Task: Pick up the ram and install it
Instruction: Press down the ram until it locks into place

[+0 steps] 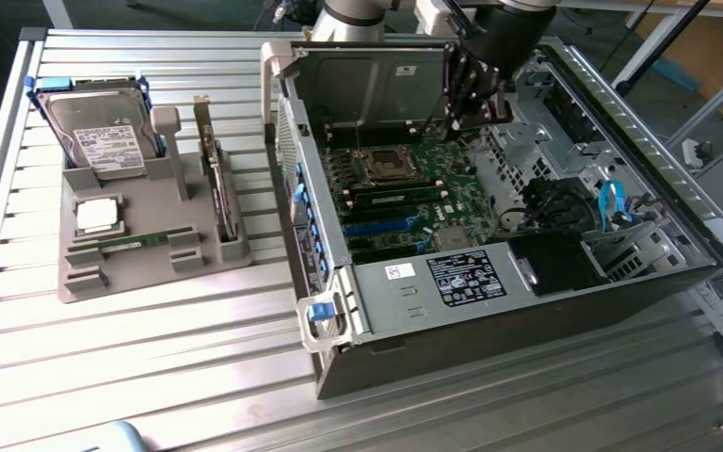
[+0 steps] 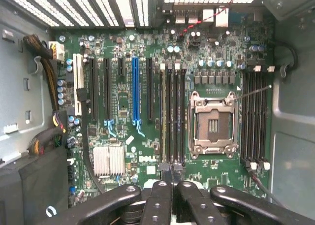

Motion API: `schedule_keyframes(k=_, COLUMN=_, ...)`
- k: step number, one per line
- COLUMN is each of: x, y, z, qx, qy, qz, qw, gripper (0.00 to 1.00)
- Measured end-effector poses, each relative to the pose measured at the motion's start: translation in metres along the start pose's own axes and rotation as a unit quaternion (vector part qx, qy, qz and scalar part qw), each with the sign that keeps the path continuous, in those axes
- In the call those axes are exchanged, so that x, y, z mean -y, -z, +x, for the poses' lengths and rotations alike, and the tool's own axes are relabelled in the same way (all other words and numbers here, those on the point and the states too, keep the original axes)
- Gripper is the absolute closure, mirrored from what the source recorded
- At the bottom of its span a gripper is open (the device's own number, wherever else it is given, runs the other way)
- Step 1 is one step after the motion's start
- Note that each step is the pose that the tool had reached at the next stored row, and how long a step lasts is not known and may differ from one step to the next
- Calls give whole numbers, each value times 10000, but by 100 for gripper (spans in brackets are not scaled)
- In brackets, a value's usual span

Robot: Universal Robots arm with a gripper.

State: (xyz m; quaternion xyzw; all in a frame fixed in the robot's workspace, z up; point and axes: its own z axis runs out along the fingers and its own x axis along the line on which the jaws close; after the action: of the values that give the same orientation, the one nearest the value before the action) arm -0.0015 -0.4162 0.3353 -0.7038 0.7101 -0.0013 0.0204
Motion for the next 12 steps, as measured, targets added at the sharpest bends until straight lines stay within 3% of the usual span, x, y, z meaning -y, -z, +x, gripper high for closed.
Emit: schedule_keyframes(k=12, x=217, y=-7, z=-2, qx=0, qy=-1, qz=0, qw=10000, gripper=90)
